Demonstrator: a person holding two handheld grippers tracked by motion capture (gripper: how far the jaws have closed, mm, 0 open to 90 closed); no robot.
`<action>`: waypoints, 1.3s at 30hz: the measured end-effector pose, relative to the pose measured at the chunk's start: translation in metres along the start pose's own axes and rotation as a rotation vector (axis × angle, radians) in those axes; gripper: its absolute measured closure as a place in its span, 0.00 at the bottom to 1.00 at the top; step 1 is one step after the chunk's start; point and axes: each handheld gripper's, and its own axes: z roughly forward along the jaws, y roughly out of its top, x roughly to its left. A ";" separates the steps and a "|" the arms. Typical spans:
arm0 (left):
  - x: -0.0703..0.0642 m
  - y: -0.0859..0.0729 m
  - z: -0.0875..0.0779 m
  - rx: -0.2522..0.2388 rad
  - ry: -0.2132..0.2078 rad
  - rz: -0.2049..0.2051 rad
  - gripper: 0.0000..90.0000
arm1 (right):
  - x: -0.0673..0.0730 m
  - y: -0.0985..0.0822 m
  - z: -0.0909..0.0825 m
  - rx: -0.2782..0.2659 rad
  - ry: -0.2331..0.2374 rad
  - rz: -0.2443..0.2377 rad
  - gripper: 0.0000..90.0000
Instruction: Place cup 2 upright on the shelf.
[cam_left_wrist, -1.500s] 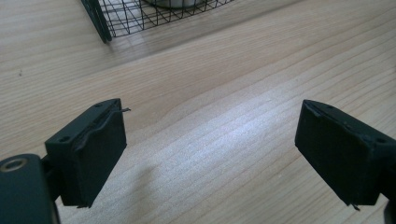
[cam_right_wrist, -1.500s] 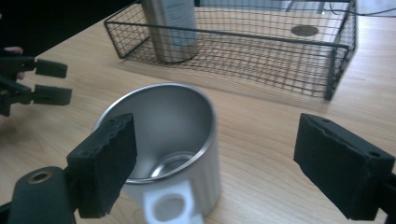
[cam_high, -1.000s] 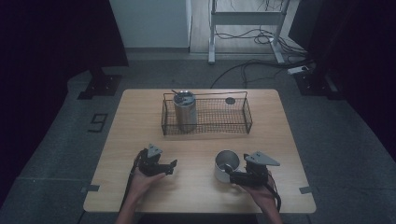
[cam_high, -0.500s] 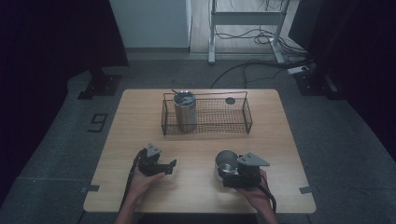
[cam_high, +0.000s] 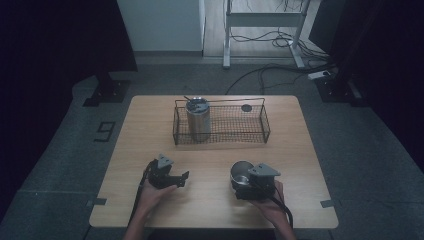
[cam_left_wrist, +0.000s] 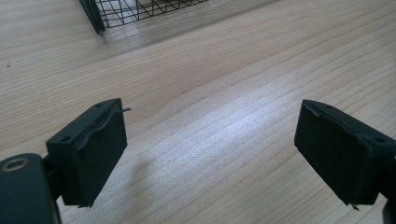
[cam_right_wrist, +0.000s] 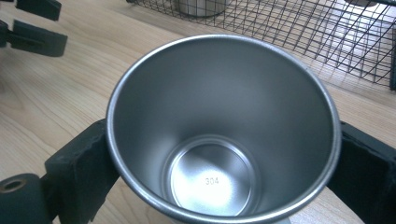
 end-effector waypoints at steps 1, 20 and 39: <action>0.000 0.000 0.000 0.002 0.000 0.000 0.10 | 0.000 -0.001 0.001 -0.002 -0.003 -0.007 0.07; -0.002 -0.001 -0.002 -0.003 0.018 0.003 0.12 | -0.005 0.000 -0.002 -0.014 0.009 0.025 0.08; -0.008 -0.002 -0.003 0.009 -0.050 -0.022 0.12 | -0.018 0.018 -0.022 -0.066 -0.044 0.120 0.08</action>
